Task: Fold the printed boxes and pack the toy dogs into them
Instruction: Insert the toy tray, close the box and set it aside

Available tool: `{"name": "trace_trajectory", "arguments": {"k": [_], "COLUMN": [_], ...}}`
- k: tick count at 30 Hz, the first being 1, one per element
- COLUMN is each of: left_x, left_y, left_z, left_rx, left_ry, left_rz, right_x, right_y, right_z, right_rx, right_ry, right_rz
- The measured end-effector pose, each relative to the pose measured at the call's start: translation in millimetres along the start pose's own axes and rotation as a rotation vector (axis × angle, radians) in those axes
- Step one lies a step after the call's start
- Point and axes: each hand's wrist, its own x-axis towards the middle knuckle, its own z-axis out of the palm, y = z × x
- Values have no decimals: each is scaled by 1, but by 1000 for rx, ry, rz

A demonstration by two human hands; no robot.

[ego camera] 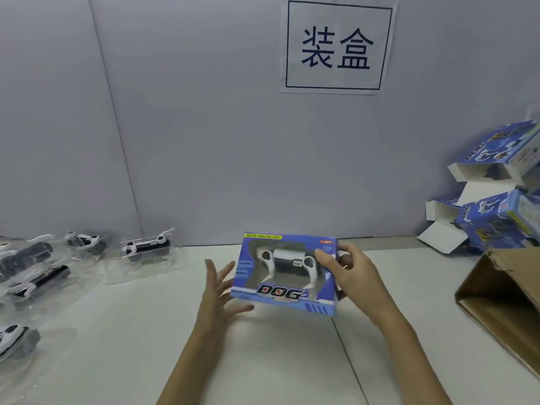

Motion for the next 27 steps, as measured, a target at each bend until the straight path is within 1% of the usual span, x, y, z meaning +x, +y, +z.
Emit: {"name": "trace_trajectory", "arguments": {"k": [2, 4, 6, 8, 10, 13, 16, 18, 20, 22, 24, 26, 27], "left_x": [3, 4, 4, 4, 4, 4, 6, 6, 7, 9, 11, 14, 15], "left_y": [0, -4, -7, -9, -11, -14, -15, -15, -17, -19, -21, -23, -24], "left_z": [-7, -10, -9, -6, -3, -4, -5, -5, -4, -5, -6, -6, -6], "left_rx": [-66, -30, 15, 76, 141, 197, 210, 230, 255, 276, 299, 321, 328], "left_ry": [35, 61, 64, 53, 43, 30, 28, 30, 26, 20, 11, -4, -11], "left_rz": [9, 34, 41, 48, 62, 76, 86, 95, 108, 120, 133, 144, 152], "right_x": [1, -1, -5, -10, -13, -10, 4, 19, 42, 71, 100, 124, 134], "right_y": [-12, -21, -24, -24, -19, 0, 14, 20, 27, 36, 43, 44, 43], "right_z": [-29, -57, -81, -94, -95, -80, -63, -58, -58, -65, -83, -110, -124], "right_rx": [245, 556, 848, 1040, 1037, 883, 589, 313, -24, -441, -968, -1481, -1667], "right_ry": [180, 372, 598, 760, 821, 764, 644, 580, 523, 440, 367, 333, 323], "right_rz": [53, 48, -16, -111, -89, 40, 99, 80, 29, -39, -61, 6, 97]}}
